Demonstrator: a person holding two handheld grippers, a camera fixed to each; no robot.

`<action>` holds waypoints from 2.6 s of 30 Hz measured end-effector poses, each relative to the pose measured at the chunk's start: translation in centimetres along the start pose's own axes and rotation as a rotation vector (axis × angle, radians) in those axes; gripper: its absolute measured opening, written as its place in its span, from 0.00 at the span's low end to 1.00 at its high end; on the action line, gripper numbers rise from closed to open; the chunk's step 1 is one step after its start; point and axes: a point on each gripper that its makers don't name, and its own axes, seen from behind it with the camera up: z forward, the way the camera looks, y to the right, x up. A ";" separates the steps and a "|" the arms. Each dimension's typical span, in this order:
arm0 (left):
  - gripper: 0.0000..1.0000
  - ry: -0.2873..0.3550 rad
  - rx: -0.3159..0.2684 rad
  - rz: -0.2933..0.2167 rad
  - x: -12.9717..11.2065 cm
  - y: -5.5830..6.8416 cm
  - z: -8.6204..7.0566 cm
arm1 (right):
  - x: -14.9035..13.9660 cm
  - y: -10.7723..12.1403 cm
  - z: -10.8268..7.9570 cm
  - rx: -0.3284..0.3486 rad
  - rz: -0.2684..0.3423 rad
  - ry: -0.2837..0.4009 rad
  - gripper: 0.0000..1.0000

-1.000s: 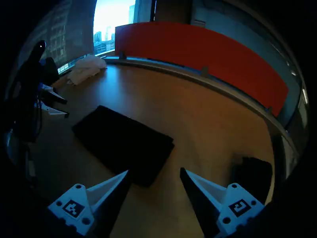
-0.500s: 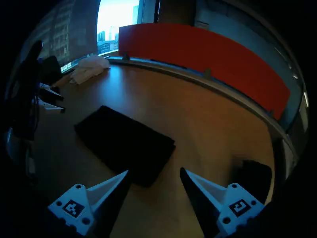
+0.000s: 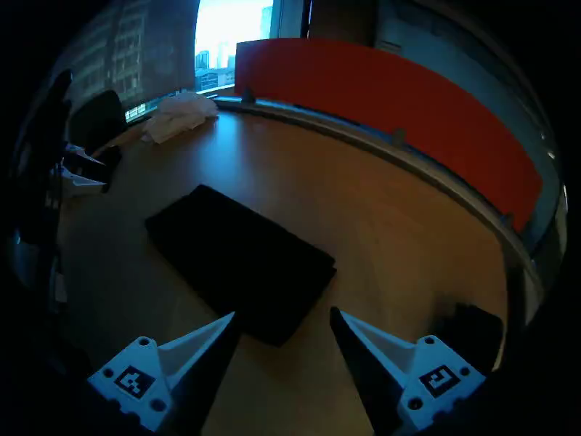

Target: Fold towel

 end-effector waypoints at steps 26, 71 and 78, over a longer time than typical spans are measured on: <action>1.00 -0.001 0.054 -0.063 -2.8 -1.9 -3.1 | -4.7 -0.3 3.1 0.101 -0.074 -0.116 0.76; 1.00 -0.008 0.068 -0.079 -3.5 -2.5 -3.6 | -3.3 0.8 2.2 0.128 -0.136 -0.113 0.04; 1.00 -0.004 0.065 -0.079 -3.3 -2.5 -3.7 | -2.5 1.4 1.4 0.119 -0.137 -0.098 0.04</action>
